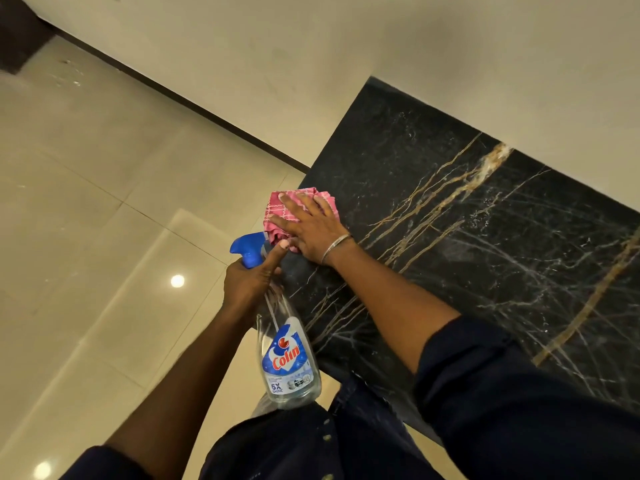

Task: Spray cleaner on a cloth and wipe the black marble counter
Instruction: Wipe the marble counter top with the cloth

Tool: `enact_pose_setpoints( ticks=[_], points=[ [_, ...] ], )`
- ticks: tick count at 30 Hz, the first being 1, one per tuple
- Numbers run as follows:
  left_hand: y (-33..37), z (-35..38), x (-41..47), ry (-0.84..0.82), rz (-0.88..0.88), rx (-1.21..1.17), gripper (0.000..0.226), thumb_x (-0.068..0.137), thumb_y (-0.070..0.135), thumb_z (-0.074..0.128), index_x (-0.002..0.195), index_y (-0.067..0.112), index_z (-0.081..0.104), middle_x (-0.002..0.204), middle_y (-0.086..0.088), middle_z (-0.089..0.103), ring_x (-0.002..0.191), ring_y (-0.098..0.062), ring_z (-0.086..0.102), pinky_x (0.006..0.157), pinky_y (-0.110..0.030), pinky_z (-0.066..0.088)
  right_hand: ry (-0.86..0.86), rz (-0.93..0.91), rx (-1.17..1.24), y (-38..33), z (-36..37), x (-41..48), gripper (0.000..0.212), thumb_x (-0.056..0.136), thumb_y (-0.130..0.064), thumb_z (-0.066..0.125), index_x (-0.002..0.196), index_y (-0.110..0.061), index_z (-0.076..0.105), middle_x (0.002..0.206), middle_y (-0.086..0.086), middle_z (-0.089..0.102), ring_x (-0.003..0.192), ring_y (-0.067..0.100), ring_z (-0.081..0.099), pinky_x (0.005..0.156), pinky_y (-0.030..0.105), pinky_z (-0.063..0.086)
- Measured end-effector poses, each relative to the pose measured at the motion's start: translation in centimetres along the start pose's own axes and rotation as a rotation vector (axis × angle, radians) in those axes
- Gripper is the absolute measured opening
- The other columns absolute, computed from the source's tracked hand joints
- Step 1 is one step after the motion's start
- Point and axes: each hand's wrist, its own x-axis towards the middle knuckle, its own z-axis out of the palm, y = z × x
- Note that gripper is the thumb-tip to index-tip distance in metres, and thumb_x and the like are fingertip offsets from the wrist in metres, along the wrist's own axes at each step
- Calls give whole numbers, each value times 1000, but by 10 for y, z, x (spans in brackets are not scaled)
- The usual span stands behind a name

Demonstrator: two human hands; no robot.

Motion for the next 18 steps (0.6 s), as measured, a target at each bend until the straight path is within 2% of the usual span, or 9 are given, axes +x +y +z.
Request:
enact_pose_setpoints(
  ticks=[2, 5, 7, 10, 14, 18],
  points=[
    [-1, -4, 3, 4, 2, -8, 60, 75, 55, 72, 102, 2, 65, 82, -8, 71, 70, -19, 66, 63, -29, 50, 7, -34, 1, 2, 8, -21, 66, 99, -44, 43, 153, -43, 5, 164, 4, -5, 149, 35, -3, 117, 51, -7],
    [-1, -6, 6, -6, 18, -3, 52, 77, 54, 71, 96, 6, 63, 79, -6, 69, 68, -19, 65, 63, -29, 49, 30, -53, 36, 6, 29, -68, 66, 97, -43, 44, 154, -42, 9, 164, 6, 0, 149, 35, 0, 117, 51, -7],
    [-2, -6, 6, -9, 18, -7, 52, 77, 54, 71, 94, 6, 64, 77, -7, 69, 66, -19, 65, 65, -31, 51, 70, -33, 49, 7, 44, -98, 67, 95, -43, 48, 153, -41, 15, 164, 7, 7, 149, 35, 6, 119, 53, 1],
    [-5, -4, 3, -17, 9, -7, 54, 80, 52, 70, 100, 2, 64, 74, -6, 68, 61, -16, 64, 60, -27, 50, 111, -16, 47, 9, 62, -127, 69, 91, -43, 54, 151, -40, 20, 163, 7, 12, 147, 35, 14, 118, 54, 10],
    [-11, -5, 0, -5, 2, 1, 54, 82, 50, 69, 102, 0, 64, 73, -4, 67, 57, -12, 63, 56, -23, 49, 83, 2, 56, 5, 59, -121, 71, 88, -41, 57, 151, -41, 22, 163, 7, 14, 147, 35, 16, 118, 53, 5],
    [-15, -8, -1, 2, -14, 14, 59, 81, 51, 69, 106, -2, 63, 78, -8, 69, 66, -20, 64, 67, -31, 52, 18, 18, 73, -11, 34, -69, 68, 95, -42, 49, 152, -44, 12, 164, 4, 0, 149, 35, 2, 119, 54, 0]
  ],
)
